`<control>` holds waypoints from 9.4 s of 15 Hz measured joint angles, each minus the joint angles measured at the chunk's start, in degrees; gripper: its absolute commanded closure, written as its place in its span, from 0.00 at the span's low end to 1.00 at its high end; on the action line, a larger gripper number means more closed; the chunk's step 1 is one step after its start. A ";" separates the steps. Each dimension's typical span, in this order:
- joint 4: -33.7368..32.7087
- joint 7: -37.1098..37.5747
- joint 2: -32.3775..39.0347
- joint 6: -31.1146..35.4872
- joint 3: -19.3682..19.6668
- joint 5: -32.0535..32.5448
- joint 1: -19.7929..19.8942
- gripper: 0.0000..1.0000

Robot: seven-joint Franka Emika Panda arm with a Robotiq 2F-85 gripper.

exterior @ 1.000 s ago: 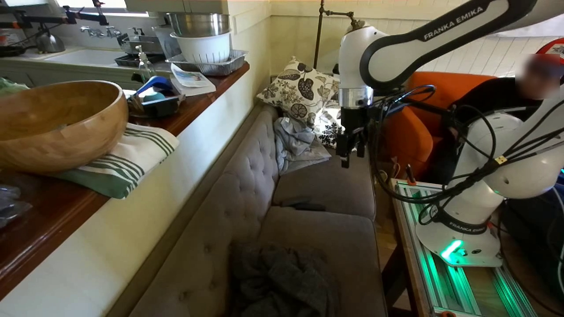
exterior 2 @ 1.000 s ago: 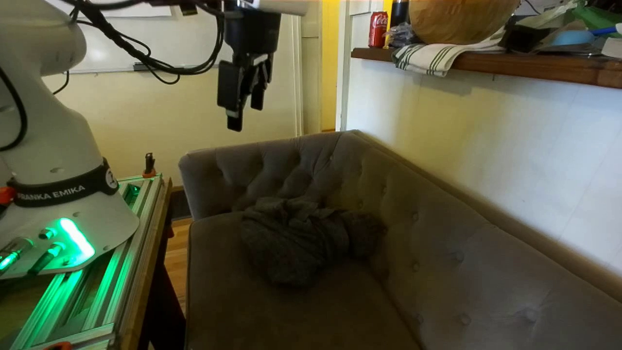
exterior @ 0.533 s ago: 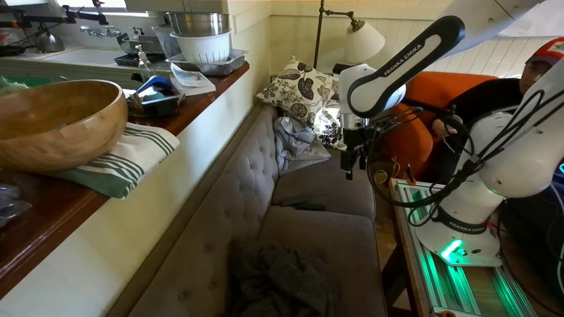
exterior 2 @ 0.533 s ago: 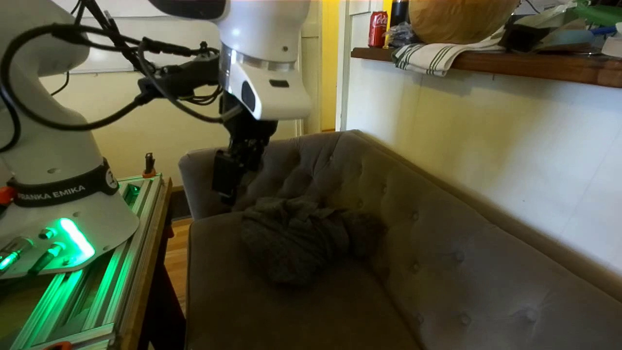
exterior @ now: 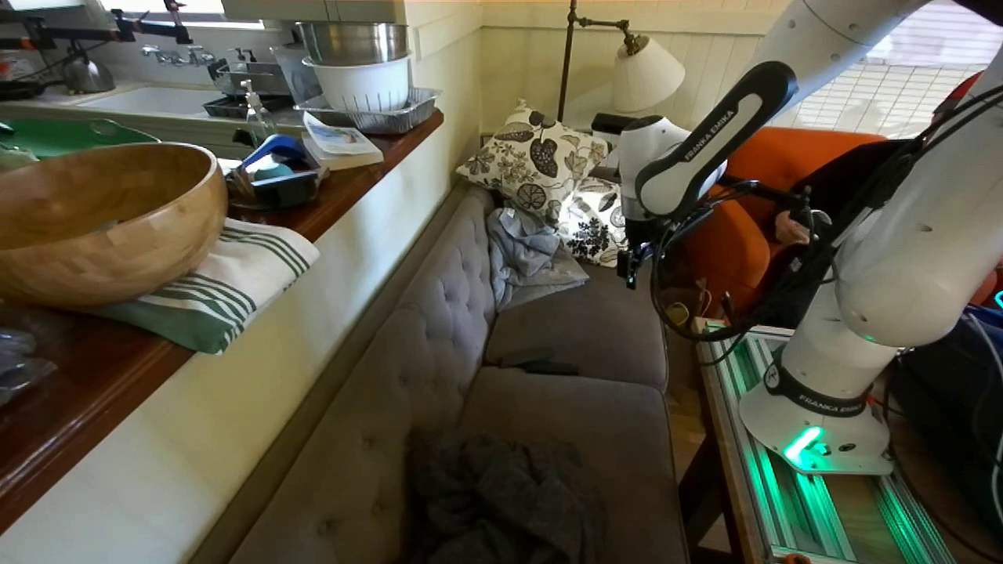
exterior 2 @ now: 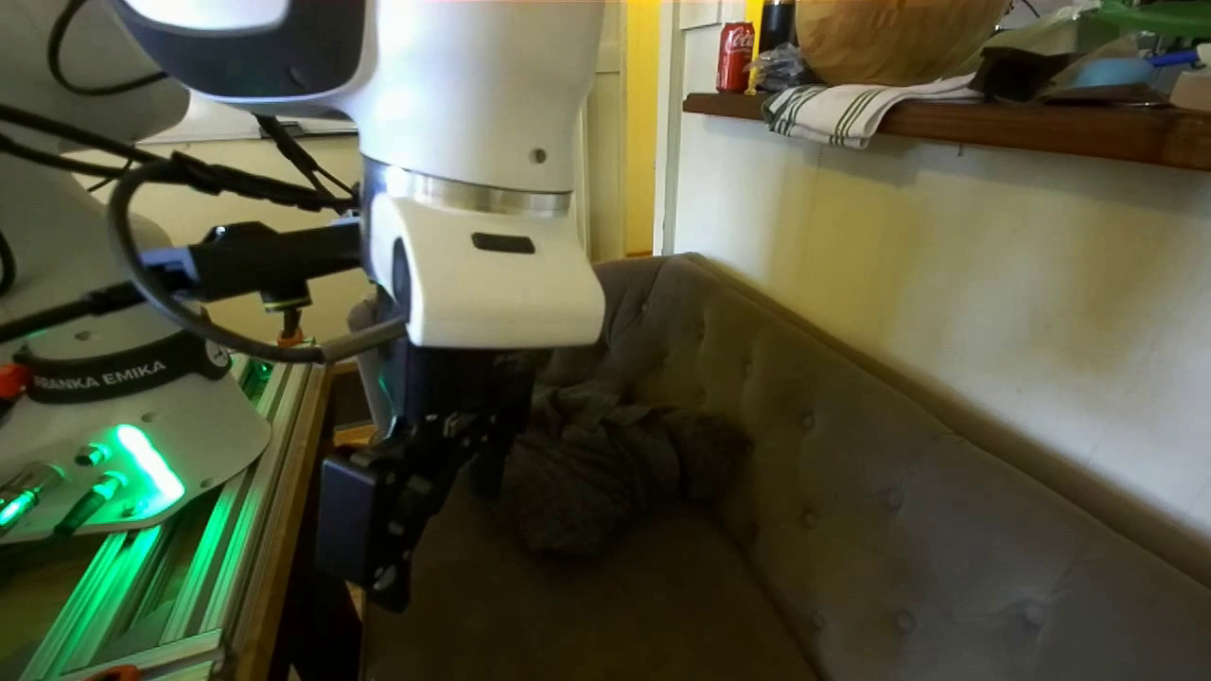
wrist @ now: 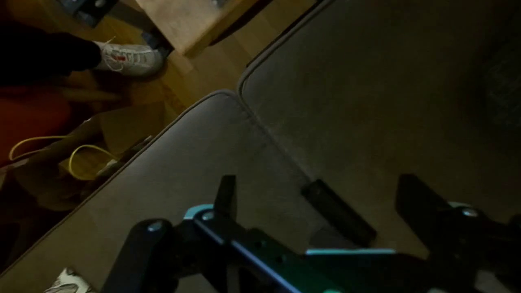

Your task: Put the remote on the top of the sofa

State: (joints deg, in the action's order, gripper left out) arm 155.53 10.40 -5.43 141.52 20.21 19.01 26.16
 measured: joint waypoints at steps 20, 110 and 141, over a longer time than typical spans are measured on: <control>-20.59 -28.18 31.98 5.02 1.72 -0.32 0.23 0.00; -65.70 -25.09 85.66 22.24 -10.01 -8.81 1.16 0.91; -46.44 -43.36 62.17 37.72 -44.07 6.27 30.62 0.91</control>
State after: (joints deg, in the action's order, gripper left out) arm 109.09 -32.96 56.74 179.25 -23.86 25.28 56.77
